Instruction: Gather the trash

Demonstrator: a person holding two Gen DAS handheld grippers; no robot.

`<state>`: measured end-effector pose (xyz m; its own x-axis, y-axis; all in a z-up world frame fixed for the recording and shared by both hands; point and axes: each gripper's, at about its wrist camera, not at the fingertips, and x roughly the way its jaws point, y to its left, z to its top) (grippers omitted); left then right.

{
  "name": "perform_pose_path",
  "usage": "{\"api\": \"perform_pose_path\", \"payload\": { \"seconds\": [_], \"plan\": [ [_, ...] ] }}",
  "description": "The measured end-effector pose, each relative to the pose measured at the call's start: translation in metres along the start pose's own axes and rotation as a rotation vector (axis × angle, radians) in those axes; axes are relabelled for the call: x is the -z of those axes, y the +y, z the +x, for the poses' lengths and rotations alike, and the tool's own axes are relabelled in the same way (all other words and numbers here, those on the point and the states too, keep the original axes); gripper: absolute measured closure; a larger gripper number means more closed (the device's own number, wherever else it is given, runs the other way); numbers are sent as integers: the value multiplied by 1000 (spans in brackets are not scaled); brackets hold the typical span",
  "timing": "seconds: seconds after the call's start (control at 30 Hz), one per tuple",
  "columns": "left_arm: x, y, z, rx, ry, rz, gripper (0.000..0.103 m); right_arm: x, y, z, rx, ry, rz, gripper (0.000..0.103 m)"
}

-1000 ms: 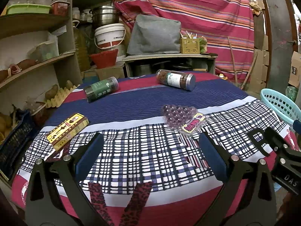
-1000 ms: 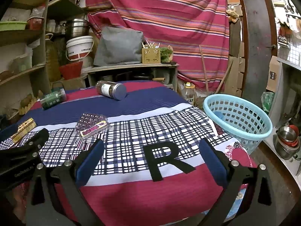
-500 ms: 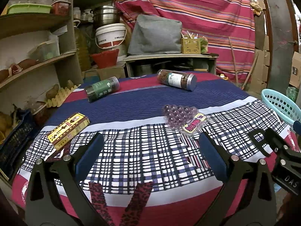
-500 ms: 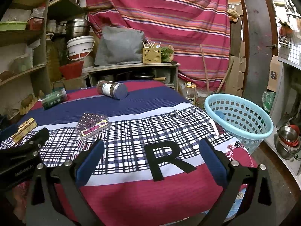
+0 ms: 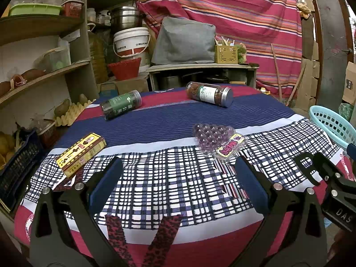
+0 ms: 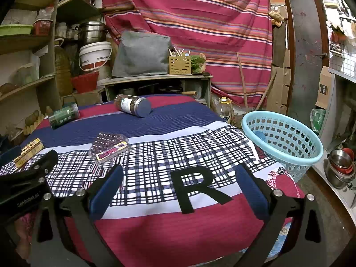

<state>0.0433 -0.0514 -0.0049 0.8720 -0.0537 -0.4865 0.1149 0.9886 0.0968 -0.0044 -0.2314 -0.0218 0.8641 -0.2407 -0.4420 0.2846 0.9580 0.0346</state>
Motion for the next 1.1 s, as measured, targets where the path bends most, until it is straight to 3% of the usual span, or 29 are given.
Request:
{"api": "perform_pose_path", "payload": {
  "seconds": [1.1],
  "plan": [
    [1, 15, -1, -31, 4, -39, 5, 2, 11, -1, -32, -5, -71, 5]
  ]
}}
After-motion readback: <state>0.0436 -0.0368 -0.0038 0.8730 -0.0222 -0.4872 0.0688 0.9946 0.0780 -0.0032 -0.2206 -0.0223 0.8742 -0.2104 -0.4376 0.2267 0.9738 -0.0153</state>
